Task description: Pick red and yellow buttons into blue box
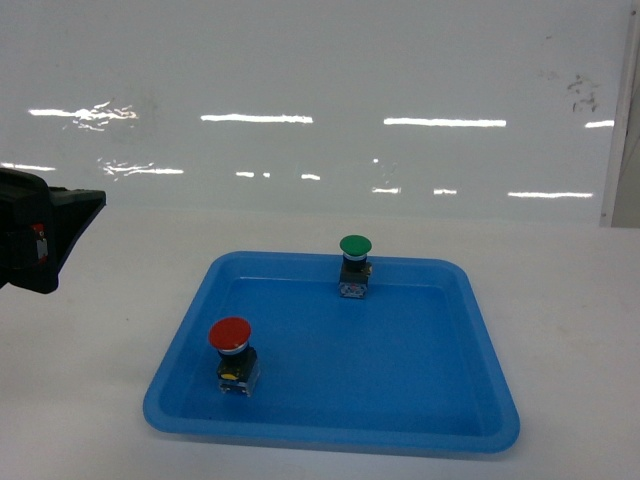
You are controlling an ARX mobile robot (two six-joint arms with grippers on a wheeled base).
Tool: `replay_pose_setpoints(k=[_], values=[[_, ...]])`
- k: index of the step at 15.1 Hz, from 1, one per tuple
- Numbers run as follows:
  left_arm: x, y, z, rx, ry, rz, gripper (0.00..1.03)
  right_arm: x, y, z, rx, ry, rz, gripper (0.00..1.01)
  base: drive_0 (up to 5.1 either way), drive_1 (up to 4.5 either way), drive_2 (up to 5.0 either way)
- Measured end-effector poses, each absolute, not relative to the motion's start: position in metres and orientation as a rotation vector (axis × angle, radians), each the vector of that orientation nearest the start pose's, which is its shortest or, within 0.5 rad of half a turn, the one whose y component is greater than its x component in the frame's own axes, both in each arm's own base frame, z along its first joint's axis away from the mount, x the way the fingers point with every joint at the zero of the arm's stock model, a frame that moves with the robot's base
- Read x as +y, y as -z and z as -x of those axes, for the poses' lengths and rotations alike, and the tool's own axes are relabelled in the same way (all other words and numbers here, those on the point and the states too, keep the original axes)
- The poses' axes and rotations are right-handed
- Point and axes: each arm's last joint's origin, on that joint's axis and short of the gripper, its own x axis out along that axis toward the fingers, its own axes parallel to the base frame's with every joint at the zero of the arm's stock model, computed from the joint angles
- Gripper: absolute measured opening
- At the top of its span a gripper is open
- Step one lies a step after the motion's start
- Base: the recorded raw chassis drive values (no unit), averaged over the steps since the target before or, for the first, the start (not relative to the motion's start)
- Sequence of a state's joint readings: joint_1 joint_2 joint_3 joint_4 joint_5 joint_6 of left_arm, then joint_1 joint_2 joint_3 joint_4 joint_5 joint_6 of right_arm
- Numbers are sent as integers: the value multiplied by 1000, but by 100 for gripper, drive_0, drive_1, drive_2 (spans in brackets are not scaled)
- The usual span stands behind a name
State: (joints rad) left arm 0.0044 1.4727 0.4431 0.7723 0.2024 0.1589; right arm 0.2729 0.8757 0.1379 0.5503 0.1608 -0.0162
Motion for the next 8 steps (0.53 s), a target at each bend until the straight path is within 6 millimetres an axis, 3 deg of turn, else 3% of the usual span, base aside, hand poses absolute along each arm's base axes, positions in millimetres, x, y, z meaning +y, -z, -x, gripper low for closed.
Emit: replay_pose_setpoints(k=[2,5,8], values=[[-9,-161,-267,293,244,-128,98,41,-168,-162,183,-115,59,32,0,0,0],[-37,-166,-302,398,350,-167,98,41,-168,-162,183,-115,60,32,0,0,0],[-47,-162,-320,477,387,-217,98,41,-168,-162,183,-115,60,32,0,0,0]])
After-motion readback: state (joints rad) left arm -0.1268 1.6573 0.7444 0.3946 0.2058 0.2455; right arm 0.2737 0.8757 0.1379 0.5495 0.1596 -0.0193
